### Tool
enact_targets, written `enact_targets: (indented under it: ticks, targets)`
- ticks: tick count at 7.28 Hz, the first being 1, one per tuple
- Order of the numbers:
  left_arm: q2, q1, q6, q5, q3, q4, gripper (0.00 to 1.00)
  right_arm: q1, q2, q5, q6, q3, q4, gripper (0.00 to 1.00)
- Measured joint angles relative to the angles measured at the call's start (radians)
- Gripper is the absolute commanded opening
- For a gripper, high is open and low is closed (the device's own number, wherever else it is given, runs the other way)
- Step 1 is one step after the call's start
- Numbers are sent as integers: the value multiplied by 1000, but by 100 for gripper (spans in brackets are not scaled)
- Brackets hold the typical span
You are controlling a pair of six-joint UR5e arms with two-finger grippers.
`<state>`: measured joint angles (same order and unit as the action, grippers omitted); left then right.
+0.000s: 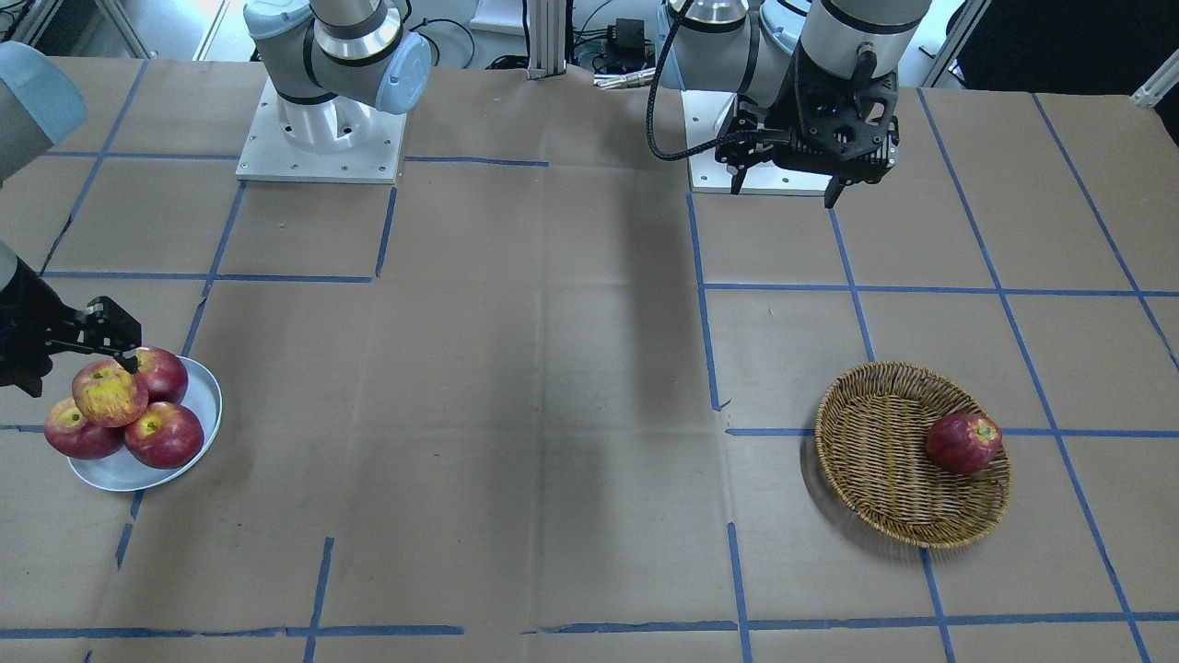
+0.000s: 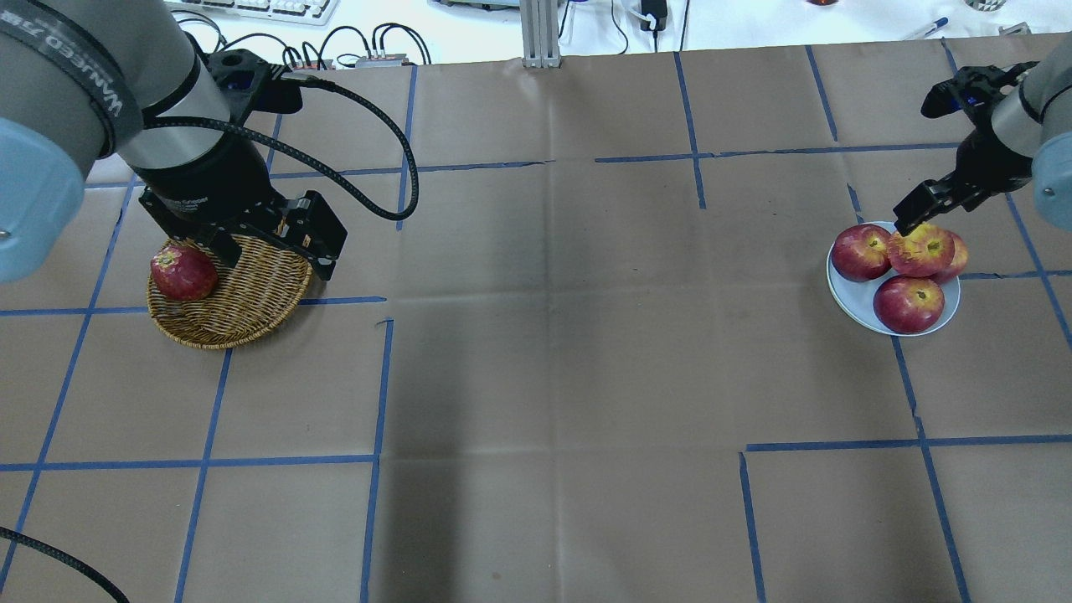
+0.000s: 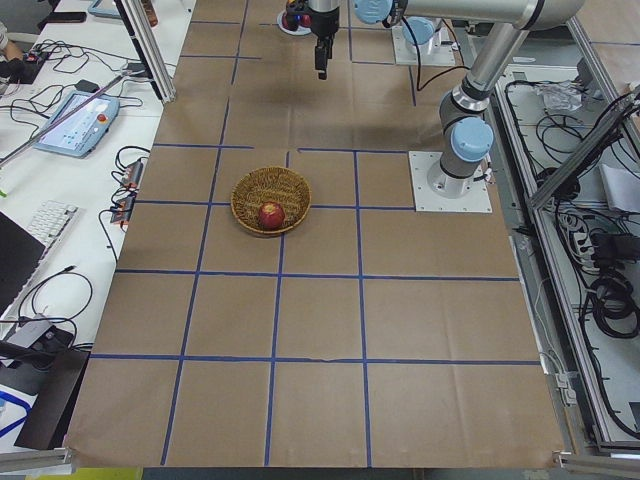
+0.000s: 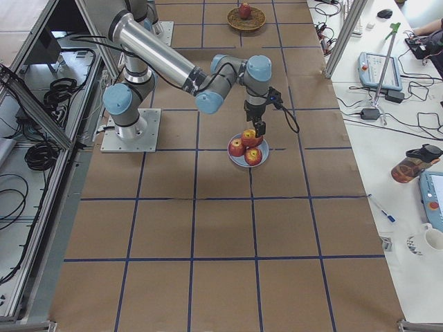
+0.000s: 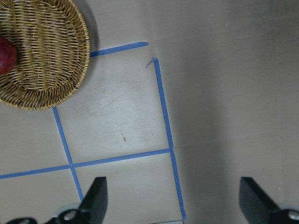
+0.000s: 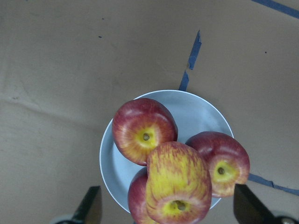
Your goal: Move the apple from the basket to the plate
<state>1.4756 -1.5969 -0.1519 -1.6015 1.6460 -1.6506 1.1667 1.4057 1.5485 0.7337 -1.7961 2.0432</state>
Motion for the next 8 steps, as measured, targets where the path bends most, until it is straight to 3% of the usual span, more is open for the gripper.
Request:
enact_targets:
  ticks: [2, 4, 6, 8]
  targets:
    - [0, 0, 0, 0, 0, 0, 99, 90, 67, -9, -171, 102, -203, 100]
    - [0, 0, 1, 0, 0, 0, 99, 241, 121, -4, -473, 192, -407, 100]
    - [1, 2, 4, 0, 0, 0, 99, 398, 146, 3, -756, 216, -474, 100]
    - [-1, 24, 7, 0, 2, 0, 99, 442, 152, 5, -852, 214, -485, 100]
